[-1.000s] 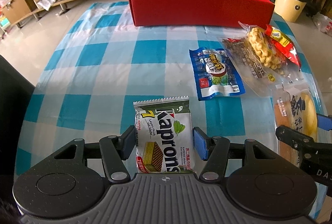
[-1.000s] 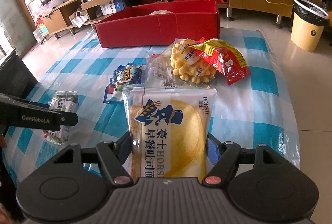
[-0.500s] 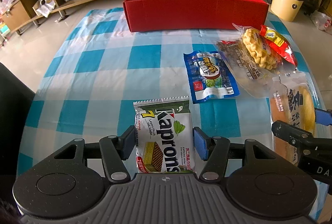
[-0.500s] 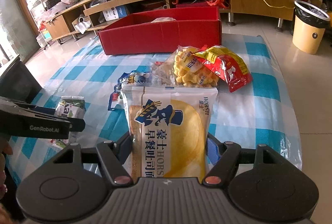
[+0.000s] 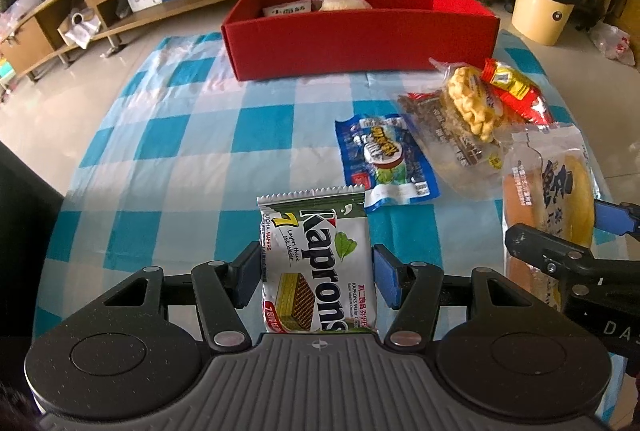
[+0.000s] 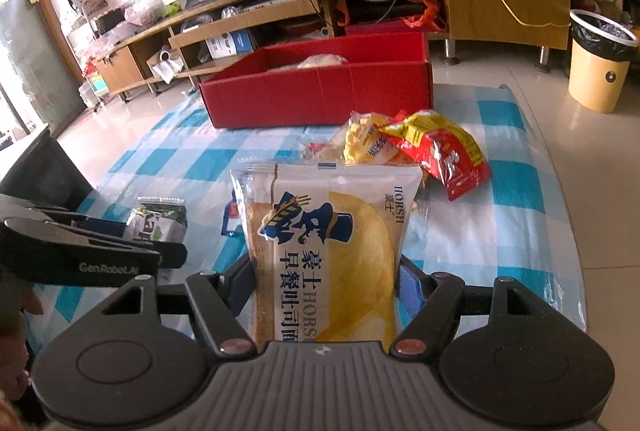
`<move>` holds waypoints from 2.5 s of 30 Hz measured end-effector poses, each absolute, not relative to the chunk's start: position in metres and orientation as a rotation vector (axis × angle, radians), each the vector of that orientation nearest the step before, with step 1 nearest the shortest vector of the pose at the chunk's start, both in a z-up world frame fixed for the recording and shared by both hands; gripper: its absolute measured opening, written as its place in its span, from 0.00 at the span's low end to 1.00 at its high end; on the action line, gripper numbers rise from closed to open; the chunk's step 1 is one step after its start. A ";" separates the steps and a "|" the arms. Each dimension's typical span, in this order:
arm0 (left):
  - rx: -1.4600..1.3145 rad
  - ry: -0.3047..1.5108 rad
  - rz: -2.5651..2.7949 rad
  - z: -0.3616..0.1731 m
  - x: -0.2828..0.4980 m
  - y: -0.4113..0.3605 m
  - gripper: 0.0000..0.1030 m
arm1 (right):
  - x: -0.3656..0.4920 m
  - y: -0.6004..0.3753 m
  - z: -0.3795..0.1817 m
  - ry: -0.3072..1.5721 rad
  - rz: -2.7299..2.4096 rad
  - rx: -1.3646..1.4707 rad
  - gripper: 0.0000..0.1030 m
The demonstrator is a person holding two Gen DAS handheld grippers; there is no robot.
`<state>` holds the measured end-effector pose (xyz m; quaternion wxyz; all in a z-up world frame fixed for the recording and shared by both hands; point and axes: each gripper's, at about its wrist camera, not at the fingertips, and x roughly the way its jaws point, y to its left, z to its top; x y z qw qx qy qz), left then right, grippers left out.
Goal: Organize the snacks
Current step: 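Carry the wafer and bread bag with both tools over the red box, then lower the wafer and bread bag into the box and open both tools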
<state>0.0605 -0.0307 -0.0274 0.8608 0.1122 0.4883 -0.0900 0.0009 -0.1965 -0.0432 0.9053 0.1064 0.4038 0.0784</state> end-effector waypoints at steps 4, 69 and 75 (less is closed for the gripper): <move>0.232 1.010 -0.194 -0.024 0.062 -0.034 0.64 | 0.003 -0.198 -0.037 0.809 0.167 0.237 0.68; 0.256 0.908 -0.123 -0.020 0.294 -0.106 0.59 | 0.278 -0.250 -0.048 0.702 0.153 0.394 0.68; 0.245 0.943 -0.083 -0.031 0.301 -0.097 0.62 | 0.292 -0.248 -0.061 0.714 0.159 0.334 0.68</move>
